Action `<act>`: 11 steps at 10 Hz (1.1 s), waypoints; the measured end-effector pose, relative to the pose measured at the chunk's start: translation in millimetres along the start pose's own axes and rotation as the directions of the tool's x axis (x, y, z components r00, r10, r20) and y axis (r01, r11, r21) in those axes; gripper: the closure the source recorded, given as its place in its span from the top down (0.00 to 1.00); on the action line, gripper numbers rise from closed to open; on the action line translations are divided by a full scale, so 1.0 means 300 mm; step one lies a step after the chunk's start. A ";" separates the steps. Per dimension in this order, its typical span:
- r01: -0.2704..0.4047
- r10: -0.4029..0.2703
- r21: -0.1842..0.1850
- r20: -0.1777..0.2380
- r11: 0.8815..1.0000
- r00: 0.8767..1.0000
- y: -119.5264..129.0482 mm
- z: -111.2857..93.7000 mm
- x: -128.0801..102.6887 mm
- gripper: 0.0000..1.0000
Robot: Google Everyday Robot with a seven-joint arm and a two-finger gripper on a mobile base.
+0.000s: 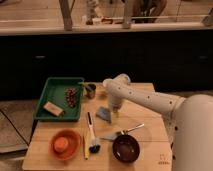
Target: Place sponge in purple bowl
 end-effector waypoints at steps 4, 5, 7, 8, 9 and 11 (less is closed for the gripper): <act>0.051 -0.051 -0.017 -0.013 0.999 0.999 0.006 0.033 -0.066 0.80; 0.055 -0.055 -0.019 -0.016 0.998 0.998 0.006 0.043 -0.071 0.78; 0.057 -0.057 -0.019 -0.022 0.998 0.998 0.002 0.054 -0.074 0.62; 0.054 -0.055 -0.021 -0.024 0.998 0.998 -0.001 0.058 -0.071 0.50; 0.050 -0.051 -0.023 -0.027 0.998 0.998 -0.003 0.059 -0.065 0.40; 0.046 -0.047 -0.026 -0.032 0.999 0.998 -0.008 0.063 -0.065 0.20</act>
